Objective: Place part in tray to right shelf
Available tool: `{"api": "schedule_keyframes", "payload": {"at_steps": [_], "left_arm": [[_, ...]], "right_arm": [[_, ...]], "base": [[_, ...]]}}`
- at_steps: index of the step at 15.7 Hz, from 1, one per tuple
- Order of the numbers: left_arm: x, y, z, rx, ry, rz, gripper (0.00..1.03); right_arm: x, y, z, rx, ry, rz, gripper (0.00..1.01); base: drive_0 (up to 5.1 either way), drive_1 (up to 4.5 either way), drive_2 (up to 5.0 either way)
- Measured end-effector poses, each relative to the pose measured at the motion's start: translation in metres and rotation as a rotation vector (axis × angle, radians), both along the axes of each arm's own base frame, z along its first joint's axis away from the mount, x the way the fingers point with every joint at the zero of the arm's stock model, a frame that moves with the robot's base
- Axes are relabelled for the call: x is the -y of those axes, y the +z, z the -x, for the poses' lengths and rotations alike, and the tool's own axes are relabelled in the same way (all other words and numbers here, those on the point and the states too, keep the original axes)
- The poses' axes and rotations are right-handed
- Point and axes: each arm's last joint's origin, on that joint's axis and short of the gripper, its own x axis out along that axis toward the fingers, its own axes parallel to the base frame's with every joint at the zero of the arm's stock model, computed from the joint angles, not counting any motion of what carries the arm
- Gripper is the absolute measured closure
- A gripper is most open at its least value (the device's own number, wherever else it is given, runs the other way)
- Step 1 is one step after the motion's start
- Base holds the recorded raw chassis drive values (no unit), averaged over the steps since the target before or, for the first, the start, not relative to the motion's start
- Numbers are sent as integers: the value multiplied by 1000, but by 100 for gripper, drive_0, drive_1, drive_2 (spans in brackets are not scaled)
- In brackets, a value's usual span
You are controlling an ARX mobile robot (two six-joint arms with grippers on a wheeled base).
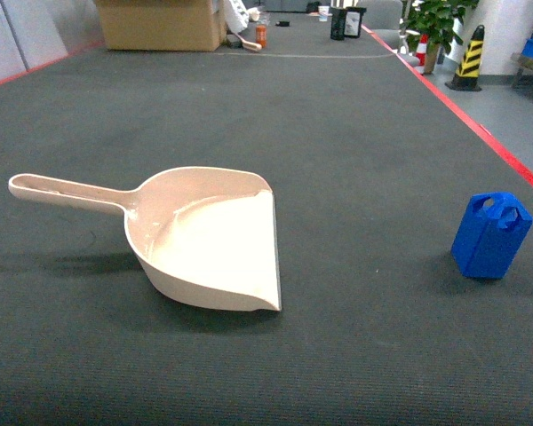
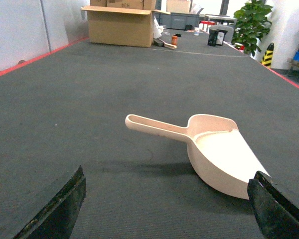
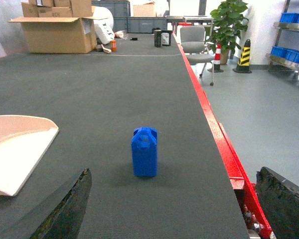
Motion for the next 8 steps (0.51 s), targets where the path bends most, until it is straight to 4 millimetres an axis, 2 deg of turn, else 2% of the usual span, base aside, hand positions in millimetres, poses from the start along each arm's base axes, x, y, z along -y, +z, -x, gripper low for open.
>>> {"api": "schedule_keyframes", "payload": {"at_steps": [8], "left_arm": [[0,0,0,0,0,0,5]], "right_arm": [[0,0,0,0,0,0,3]], "base": [[0,0,0]]}}
